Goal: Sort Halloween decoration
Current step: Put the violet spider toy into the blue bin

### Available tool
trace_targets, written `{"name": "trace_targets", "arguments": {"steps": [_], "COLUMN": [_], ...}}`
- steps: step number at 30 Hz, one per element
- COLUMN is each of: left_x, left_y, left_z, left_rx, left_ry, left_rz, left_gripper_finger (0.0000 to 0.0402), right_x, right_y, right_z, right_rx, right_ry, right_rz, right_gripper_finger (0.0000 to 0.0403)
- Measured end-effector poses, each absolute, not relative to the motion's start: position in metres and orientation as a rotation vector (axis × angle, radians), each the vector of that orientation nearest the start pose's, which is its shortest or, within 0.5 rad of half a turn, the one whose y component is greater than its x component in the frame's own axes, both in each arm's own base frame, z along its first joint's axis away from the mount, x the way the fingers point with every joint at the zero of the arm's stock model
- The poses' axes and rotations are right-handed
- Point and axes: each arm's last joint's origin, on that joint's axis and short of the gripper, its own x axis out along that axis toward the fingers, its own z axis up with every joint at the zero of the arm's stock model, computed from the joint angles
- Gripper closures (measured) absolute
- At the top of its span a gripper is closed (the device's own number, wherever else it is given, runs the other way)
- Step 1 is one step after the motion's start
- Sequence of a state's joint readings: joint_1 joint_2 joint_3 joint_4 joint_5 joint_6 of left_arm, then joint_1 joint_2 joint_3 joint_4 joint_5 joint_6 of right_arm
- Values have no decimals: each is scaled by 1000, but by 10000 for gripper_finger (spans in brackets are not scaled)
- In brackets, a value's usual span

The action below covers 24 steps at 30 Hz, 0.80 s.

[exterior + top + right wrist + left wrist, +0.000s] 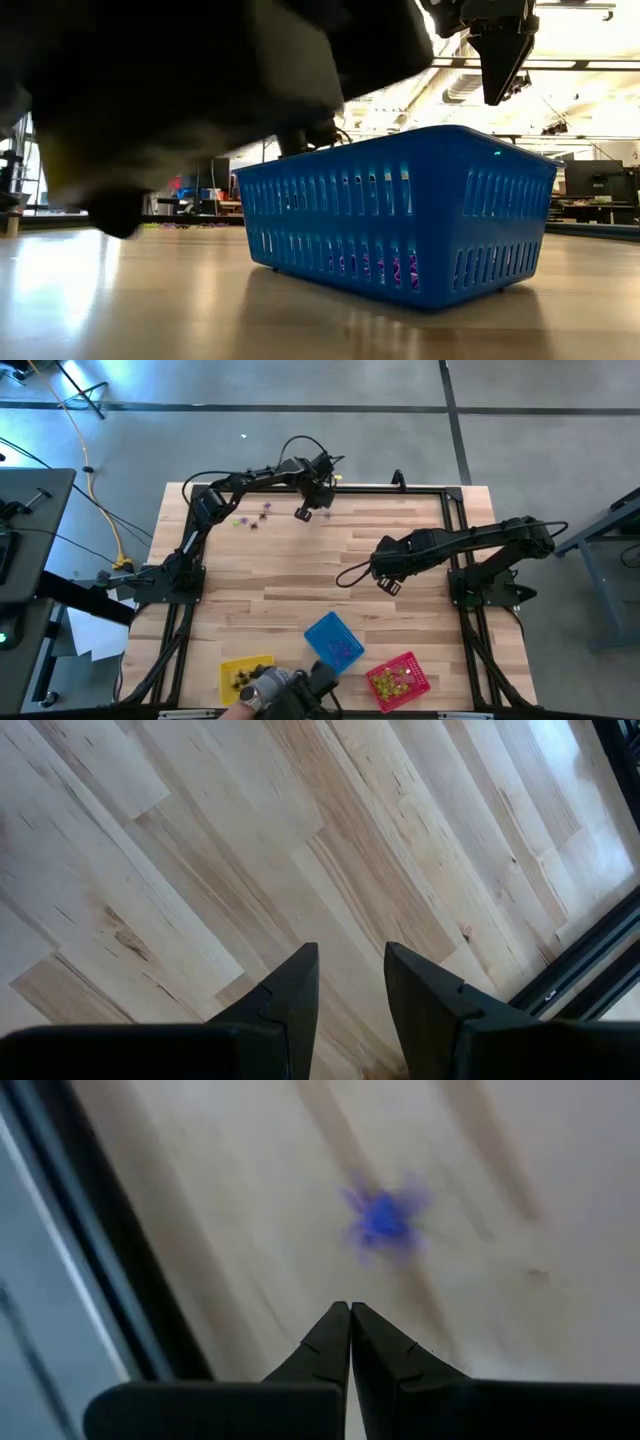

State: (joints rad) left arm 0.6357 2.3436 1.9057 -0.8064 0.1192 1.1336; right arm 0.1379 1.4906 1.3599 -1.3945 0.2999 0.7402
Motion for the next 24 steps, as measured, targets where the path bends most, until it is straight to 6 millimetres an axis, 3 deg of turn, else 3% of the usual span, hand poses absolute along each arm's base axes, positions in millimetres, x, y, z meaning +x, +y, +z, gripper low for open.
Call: {"name": "trace_targets", "arguments": {"steps": [8,24], "left_x": [398,405], "left_y": [282,268], "left_z": [137,140], "left_rx": [646,667], "left_ry": [1265,1310], "left_rz": [-281,-293], "left_gripper_finger": [401,401], "right_x": [253,253], "right_y": [26,25], "right_z": [299,299], "right_rx": [262,251], "right_ry": [1340,1340], "right_rz": [-656,-650], "right_gripper_finger": [291,291]}}
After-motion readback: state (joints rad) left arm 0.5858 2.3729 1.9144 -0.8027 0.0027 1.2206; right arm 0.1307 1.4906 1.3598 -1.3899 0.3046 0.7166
